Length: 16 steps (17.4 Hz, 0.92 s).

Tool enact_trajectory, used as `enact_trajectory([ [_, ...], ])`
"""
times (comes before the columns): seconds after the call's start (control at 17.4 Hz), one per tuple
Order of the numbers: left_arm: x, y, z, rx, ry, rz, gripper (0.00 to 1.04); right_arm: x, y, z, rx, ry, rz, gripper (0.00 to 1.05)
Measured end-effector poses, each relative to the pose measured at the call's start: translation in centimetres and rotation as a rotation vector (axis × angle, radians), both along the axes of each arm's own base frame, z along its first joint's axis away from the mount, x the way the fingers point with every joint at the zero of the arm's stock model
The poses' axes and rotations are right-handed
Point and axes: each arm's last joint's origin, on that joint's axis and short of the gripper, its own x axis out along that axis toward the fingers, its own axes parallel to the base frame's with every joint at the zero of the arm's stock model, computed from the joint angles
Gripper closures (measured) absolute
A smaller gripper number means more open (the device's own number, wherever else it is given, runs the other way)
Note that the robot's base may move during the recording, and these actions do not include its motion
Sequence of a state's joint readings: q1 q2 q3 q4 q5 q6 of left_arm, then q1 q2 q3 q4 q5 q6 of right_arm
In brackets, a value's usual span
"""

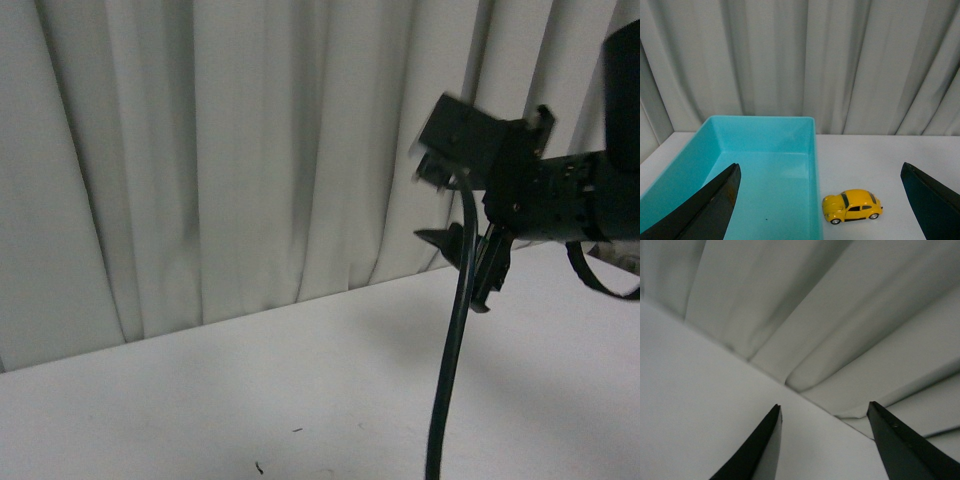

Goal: Wind up and store yellow beetle toy

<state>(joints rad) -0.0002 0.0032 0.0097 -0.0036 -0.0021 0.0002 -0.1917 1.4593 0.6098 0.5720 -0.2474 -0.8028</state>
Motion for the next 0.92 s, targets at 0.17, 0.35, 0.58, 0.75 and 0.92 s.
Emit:
enact_trajectory([
  [0.17, 0.0, 0.0, 0.0, 0.0, 0.0, -0.002, 0.07, -5.6, 2.2, 3.2, 0.525, -0.287, -0.12, 0.77],
  [0.35, 0.0, 0.0, 0.0, 0.0, 0.0, -0.001, 0.07, -8.5, 3.3, 0.0, 0.691, -0.201, -0.16, 1.03],
  [0.58, 0.0, 0.0, 0.0, 0.0, 0.0, -0.002, 0.07, -11.2, 4.8, -0.7, 0.72, -0.229, -0.15, 1.03],
  [0.75, 0.0, 0.0, 0.0, 0.0, 0.0, -0.002, 0.07, -12.7, 4.9, -1.5, 0.72, -0.224, -0.155, 1.03],
  [0.92, 0.0, 0.0, 0.0, 0.0, 0.0, -0.002, 0.07, -14.0, 4.9, -2.1, 0.72, -0.22, -0.157, 1.03],
])
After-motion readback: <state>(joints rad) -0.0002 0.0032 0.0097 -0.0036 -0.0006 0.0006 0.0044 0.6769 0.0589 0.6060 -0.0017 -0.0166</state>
